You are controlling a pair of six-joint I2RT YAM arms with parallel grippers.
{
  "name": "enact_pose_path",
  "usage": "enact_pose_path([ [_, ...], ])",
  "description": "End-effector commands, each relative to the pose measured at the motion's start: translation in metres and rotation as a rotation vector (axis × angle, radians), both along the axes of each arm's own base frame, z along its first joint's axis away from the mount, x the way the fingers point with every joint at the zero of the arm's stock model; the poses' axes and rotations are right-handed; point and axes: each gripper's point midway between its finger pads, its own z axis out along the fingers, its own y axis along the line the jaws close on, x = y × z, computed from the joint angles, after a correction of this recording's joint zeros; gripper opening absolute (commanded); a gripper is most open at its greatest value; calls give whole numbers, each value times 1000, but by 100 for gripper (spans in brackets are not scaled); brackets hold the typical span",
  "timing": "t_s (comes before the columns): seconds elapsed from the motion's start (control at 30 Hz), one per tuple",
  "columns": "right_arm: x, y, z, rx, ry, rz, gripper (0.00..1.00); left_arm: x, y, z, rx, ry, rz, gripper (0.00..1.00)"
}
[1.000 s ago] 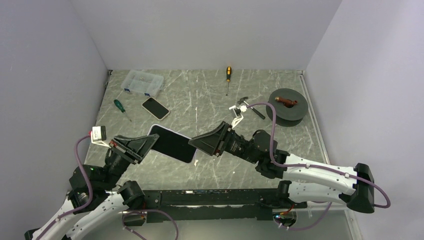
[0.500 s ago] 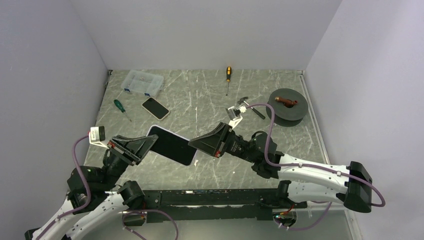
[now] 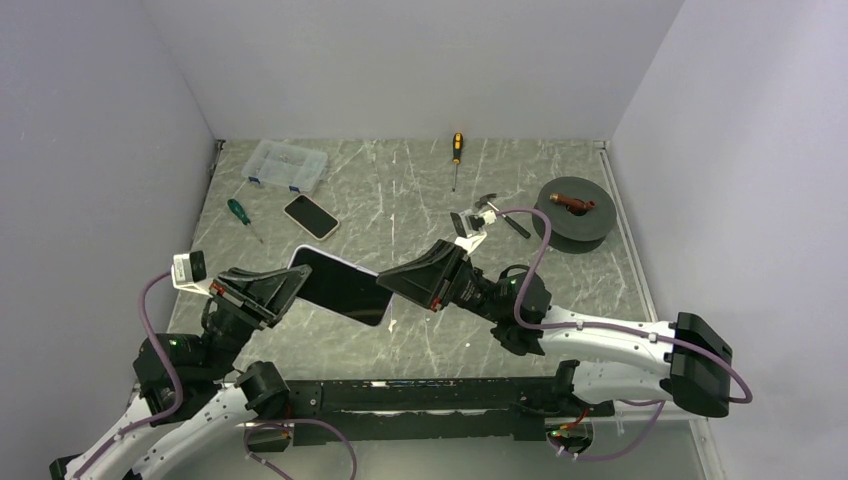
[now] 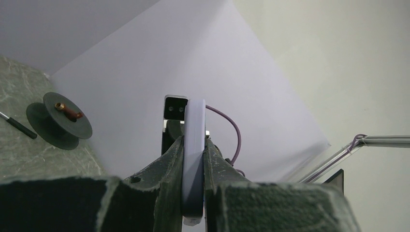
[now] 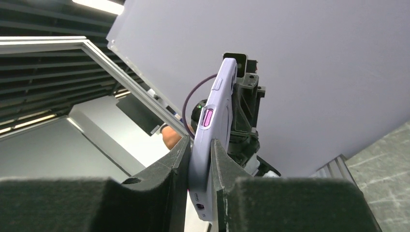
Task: Take the phone out of the phone case
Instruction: Remove the phone case from the phone.
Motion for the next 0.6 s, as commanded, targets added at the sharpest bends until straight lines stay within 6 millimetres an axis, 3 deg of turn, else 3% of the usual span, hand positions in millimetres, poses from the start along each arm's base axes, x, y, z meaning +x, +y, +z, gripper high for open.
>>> enact_pose_path([
  [0.0,-31,-47,84,334,-136,72,20,10,-9,-6,-1,29,5,0],
  [0.43,-44,-61,96,426,-193,115,20,25,-12,-25,13,101,50,0],
  [0.57,-48,-62,98,423,-206,125,28,28,-11,-30,15,121,64,0],
])
